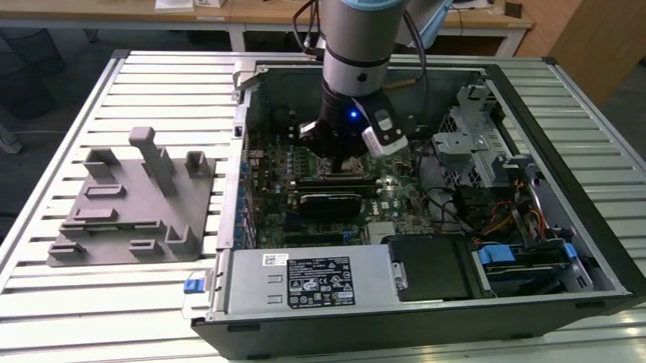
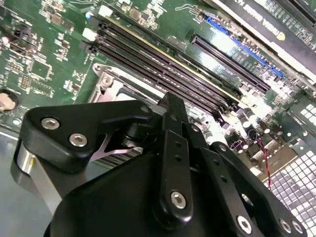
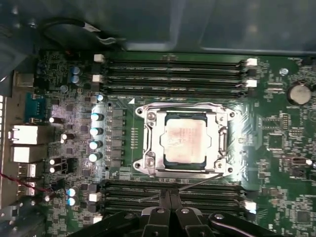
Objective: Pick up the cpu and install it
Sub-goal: 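Install the second cpu locking lever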
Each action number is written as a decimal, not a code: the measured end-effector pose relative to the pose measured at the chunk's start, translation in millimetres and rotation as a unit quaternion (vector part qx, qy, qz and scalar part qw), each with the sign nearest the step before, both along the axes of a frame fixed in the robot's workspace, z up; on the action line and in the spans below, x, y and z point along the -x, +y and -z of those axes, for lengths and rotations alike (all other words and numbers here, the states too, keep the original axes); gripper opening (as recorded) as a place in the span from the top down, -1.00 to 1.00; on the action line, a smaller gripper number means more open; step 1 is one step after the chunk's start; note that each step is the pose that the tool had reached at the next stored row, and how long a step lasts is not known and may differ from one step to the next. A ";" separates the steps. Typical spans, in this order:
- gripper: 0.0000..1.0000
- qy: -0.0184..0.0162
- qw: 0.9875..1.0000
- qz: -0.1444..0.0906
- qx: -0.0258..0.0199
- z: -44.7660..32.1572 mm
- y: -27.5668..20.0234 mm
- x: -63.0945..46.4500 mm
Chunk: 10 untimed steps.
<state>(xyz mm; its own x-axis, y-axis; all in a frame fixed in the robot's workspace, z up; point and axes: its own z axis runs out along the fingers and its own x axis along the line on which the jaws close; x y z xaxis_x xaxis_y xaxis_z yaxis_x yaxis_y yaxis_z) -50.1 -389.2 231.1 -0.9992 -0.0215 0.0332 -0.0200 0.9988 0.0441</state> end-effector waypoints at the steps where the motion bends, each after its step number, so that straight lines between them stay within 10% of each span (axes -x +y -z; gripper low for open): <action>1: 0.79 0.000 1.000 -0.001 -0.001 1.2 0.0 1.0; 10: 0.79 0.000 1.000 -0.002 -0.005 12.9 0.0 2.8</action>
<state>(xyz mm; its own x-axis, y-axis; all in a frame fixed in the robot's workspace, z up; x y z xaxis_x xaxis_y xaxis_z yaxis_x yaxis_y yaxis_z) -52.9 -389.2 218.2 -0.9991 -0.0261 0.0333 -0.0243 0.9982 0.0545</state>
